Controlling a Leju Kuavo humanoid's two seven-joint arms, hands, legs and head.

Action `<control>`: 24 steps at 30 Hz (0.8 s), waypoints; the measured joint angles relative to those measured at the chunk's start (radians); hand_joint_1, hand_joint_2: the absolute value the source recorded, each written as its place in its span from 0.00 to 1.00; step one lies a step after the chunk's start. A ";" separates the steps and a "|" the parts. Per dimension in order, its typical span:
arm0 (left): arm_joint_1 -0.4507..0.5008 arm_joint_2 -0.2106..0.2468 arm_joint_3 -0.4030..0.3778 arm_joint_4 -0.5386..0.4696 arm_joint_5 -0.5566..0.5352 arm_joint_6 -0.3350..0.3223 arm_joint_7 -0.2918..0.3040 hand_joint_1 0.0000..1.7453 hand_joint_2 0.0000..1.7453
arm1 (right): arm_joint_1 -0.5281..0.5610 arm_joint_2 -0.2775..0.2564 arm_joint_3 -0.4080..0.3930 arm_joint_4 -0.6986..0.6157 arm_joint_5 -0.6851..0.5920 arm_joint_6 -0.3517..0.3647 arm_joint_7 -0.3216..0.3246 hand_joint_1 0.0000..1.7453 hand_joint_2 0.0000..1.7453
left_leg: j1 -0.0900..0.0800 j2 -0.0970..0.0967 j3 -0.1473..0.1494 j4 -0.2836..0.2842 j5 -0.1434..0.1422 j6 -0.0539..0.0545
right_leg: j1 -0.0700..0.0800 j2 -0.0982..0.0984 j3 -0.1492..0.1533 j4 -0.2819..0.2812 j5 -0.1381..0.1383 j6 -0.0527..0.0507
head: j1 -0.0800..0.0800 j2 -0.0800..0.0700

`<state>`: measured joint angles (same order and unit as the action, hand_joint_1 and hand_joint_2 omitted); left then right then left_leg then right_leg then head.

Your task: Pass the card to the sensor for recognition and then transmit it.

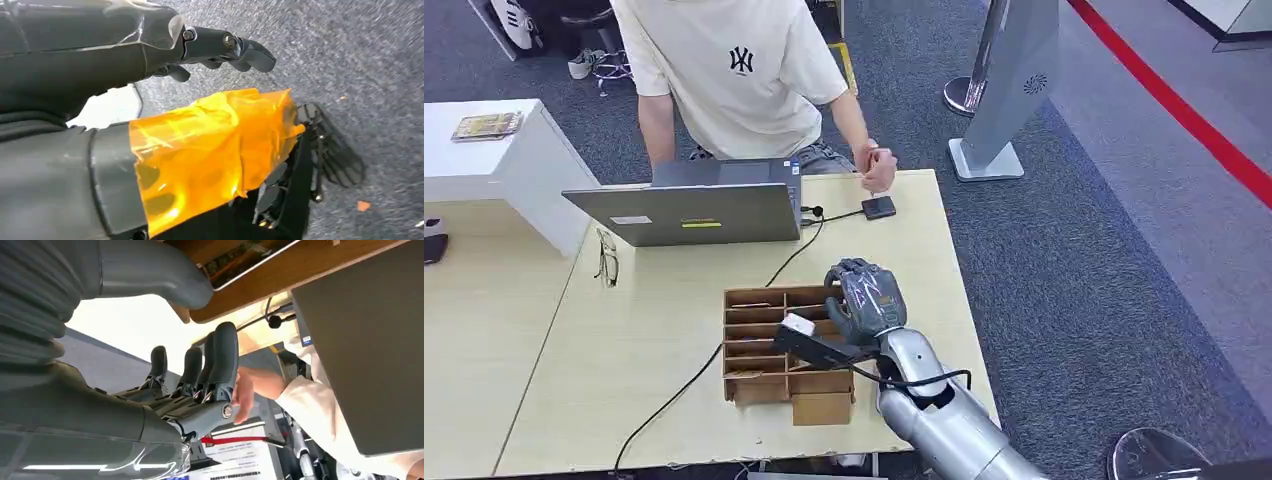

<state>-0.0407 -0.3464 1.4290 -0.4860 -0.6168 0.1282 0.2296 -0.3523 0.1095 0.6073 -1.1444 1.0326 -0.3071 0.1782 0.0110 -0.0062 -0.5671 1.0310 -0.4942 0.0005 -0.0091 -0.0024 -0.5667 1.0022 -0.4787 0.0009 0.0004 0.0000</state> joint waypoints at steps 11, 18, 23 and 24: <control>-0.005 0.000 0.000 0.042 0.036 0.050 -0.043 0.00 0.00 | -0.046 0.000 -0.004 0.015 -0.021 0.013 -0.016 0.58 1.00 | 0.000 0.000 0.000 0.000 0.000 0.000 | 0.000 0.000 0.000 0.000 0.000 0.000 | 0.000 0.000; -0.007 0.002 -0.001 0.064 0.069 0.073 -0.053 0.00 0.00 | -0.052 -0.002 -0.024 0.013 -0.022 0.007 -0.018 0.62 1.00 | 0.000 0.000 0.000 0.000 0.000 0.000 | 0.000 0.000 0.000 0.000 0.000 0.000 | 0.000 0.000; -0.008 0.003 -0.004 0.079 0.089 0.088 -0.055 0.00 0.00 | -0.050 -0.011 -0.041 -0.018 -0.025 -0.007 -0.022 0.56 1.00 | 0.000 0.000 0.000 0.000 0.000 0.000 | 0.000 0.001 -0.001 0.000 0.000 0.000 | 0.000 0.000; -0.008 0.003 -0.005 0.081 0.094 0.090 -0.057 0.00 0.00 | -0.048 -0.014 -0.044 -0.029 -0.026 -0.011 -0.025 0.56 1.00 | 0.000 0.000 0.000 0.000 0.000 0.000 | 0.000 0.001 -0.001 0.000 0.000 0.000 | 0.000 0.000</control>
<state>-0.0492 -0.3437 1.4244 -0.4047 -0.5226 0.2186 0.1728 -0.4005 0.0954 0.5634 -1.1735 1.0071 -0.3185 0.1533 0.0110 -0.0060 -0.5669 1.0312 -0.4941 0.0004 -0.0091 -0.0019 -0.5673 1.0022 -0.4785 0.0009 0.0004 0.0000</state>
